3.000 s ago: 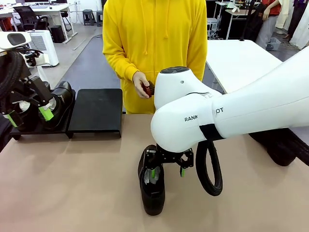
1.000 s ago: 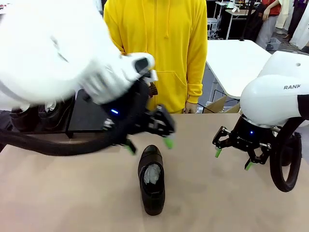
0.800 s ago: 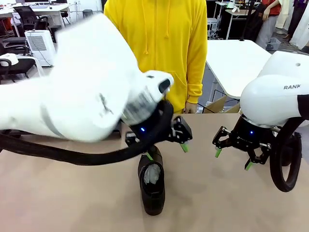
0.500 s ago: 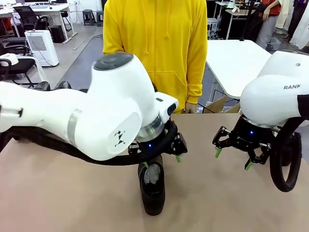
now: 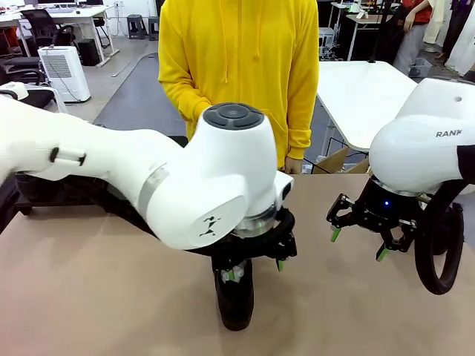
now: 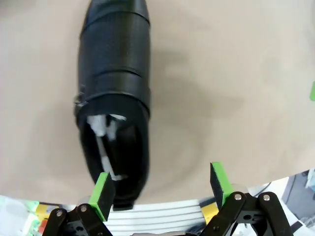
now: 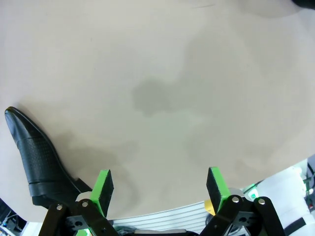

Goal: Organize the shoes by placing them on the stand.
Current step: Place the Shoe from the middle of the table onto the Shoes Stand.

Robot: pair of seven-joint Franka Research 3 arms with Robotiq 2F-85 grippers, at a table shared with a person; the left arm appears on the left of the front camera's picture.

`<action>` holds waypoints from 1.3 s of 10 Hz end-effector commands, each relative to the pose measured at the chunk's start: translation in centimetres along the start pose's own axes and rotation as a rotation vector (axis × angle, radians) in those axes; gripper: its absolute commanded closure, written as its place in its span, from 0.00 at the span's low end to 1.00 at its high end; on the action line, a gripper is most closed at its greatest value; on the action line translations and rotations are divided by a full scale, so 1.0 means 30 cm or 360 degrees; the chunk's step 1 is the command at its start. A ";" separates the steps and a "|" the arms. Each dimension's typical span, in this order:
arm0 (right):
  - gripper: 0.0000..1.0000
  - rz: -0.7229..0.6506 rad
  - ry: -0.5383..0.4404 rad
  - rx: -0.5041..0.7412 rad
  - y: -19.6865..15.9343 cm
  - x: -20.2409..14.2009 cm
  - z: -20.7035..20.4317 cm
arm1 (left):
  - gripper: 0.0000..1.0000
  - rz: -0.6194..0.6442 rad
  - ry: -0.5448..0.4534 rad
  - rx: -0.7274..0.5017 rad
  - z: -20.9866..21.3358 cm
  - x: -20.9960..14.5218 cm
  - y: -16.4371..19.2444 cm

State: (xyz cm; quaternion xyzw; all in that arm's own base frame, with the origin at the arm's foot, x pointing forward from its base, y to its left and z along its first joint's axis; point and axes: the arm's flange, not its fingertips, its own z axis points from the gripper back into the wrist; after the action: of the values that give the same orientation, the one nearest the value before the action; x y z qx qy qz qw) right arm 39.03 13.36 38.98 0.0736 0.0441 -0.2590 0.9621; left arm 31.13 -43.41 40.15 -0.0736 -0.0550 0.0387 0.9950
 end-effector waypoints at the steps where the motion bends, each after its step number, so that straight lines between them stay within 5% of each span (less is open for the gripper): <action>1: 0.00 0.0028 -0.0014 -0.0008 -0.005 0.003 0.007 | 0.00 0.0015 0.0006 0.0020 -0.030 0.029 -0.051; 7: 0.00 0.0028 -0.0014 -0.0008 -0.005 0.003 0.007 | 0.00 -0.0096 -0.0015 0.0096 -0.168 0.048 -0.042; 12: 0.00 0.0028 -0.0014 -0.0008 -0.005 0.003 0.007 | 0.89 -0.0151 -0.0066 0.0129 -0.168 0.049 -0.020; 13: 0.00 0.0028 -0.0014 -0.0008 -0.005 0.003 0.007 | 1.00 -0.0157 -0.0066 0.0140 -0.170 0.051 -0.014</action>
State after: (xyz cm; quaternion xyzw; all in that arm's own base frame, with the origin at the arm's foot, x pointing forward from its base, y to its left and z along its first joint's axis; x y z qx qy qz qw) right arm 39.03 13.36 38.98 0.0736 0.0441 -0.2590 0.9621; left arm 33.19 -44.59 35.53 -0.0370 -0.0649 -0.0028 0.9972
